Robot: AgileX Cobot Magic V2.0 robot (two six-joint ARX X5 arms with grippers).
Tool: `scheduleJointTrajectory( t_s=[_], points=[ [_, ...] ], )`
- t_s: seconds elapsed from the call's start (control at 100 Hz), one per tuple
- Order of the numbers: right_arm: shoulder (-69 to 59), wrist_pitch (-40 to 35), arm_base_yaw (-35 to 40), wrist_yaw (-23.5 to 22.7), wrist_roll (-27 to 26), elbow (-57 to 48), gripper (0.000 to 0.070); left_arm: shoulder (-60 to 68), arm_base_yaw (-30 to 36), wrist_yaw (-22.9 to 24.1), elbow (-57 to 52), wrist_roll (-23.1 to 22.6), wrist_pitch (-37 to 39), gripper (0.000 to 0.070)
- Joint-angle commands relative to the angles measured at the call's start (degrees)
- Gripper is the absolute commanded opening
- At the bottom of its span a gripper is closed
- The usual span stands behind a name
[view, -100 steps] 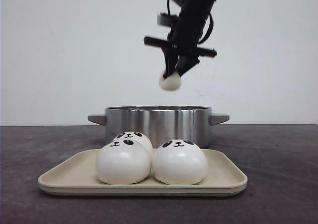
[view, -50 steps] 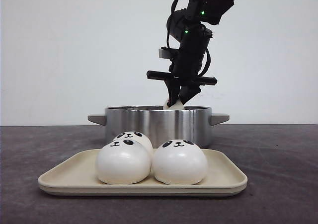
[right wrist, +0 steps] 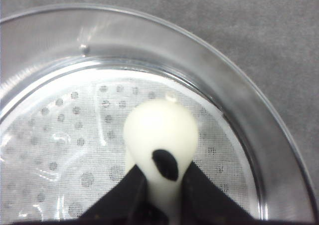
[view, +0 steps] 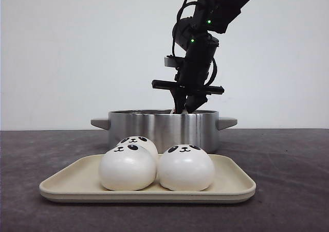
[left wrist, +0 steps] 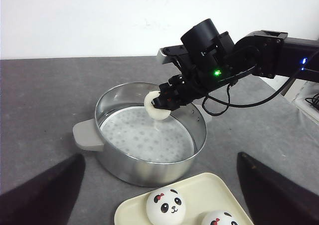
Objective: Steam buns
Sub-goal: 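Lower the bun into the steamer pot and open the right gripper, then lower the left gripper onto the far panda bun on the tray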
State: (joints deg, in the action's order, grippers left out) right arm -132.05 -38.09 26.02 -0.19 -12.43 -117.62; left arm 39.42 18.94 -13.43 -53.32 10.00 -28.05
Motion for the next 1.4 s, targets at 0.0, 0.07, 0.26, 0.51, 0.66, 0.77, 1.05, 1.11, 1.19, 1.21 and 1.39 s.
scheduleJointTrajectory(
  t_s=[0.0, 0.07, 0.26, 0.51, 0.66, 0.77, 1.05, 1.11, 1.19, 1.21, 1.39],
  points=[
    [-1.5, 0.4, 0.3, 0.0, -0.6, -1.7, 0.0162, 0.3, 0.2, 0.1, -1.1, -0.3, 0.5, 0.0596],
    [-1.5, 0.4, 0.3, 0.0, -0.7, -1.7, 0.0257, 0.3, 0.2, 0.1, -1.1, -0.3, 0.5, 0.0596],
    [-1.5, 0.3, 0.3, 0.0, -0.7, -1.7, 0.0357, 0.3, 0.2, 0.1, -1.1, -0.3, 0.5, 0.0596],
    [-1.5, 0.4, 0.3, 0.2, -0.7, -1.7, 0.0357, 0.3, 0.2, 0.1, -1.1, -0.3, 0.5, 0.0596],
    [-1.2, 1.4, 0.3, 0.0, -0.9, -2.1, 0.0357, 0.3, 0.2, 0.1, -1.1, -0.3, 0.5, 0.0596],
    [0.0, 0.3, 0.3, -1.7, -0.8, -4.0, 0.0331, 0.4, 0.2, 0.1, -1.1, -0.3, 0.5, 0.0596],
    [8.4, -4.7, 1.7, -4.2, 2.6, -8.6, 0.0002, 0.7, 0.2, 0.1, -1.1, -0.2, 0.5, 0.0596],
    [11.1, -5.6, 2.4, -4.1, 4.3, -8.6, 0.0002, 1.0, 0.2, 0.0, -1.1, 0.2, 0.5, 0.0596],
    [14.7, -6.2, 3.5, -4.1, 5.3, -8.6, 0.0003, 1.4, 0.2, -0.7, -1.1, 1.5, 0.3, 0.0596],
    [15.7, -6.4, 3.7, -4.1, 5.4, -8.6, 0.0003, 1.5, 0.2, -0.9, -1.1, 1.7, 0.2, 0.0596],
    [24.5, -7.4, 6.0, -1.6, 5.6, -8.3, 0.0003, 3.0, 0.2, -4.0, -1.1, 4.7, -2.4, 0.0596]
  ],
)
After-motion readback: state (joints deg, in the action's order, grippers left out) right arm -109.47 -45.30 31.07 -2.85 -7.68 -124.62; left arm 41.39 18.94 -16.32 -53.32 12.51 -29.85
